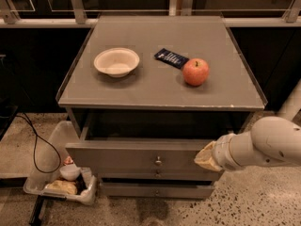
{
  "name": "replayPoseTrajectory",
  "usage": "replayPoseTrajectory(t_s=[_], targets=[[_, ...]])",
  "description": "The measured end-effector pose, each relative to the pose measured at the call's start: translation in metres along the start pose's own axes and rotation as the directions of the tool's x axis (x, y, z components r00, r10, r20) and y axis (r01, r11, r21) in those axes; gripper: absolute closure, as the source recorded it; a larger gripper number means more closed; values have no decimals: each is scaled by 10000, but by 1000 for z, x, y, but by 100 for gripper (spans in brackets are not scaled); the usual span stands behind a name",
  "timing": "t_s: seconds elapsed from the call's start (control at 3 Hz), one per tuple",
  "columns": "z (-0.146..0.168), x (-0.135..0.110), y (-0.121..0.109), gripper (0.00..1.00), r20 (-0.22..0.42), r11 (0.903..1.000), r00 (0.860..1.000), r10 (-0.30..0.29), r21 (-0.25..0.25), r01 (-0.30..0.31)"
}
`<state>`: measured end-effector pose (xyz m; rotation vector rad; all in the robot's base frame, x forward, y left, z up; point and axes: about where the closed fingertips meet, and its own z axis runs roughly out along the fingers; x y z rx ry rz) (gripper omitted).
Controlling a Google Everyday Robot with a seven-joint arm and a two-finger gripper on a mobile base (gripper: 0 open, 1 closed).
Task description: Close top drawer
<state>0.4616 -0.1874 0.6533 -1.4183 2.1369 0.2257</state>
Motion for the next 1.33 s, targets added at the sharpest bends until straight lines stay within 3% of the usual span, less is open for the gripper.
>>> replayPoseTrajectory(t_s=[0.67, 1.0, 1.33], targets=[[0, 0, 0, 11, 0, 10000, 10000, -1, 0, 1], [0, 0, 0, 0, 0, 10000, 10000, -1, 0, 1], [0, 0, 0, 0, 0, 10000, 10000, -1, 0, 1]])
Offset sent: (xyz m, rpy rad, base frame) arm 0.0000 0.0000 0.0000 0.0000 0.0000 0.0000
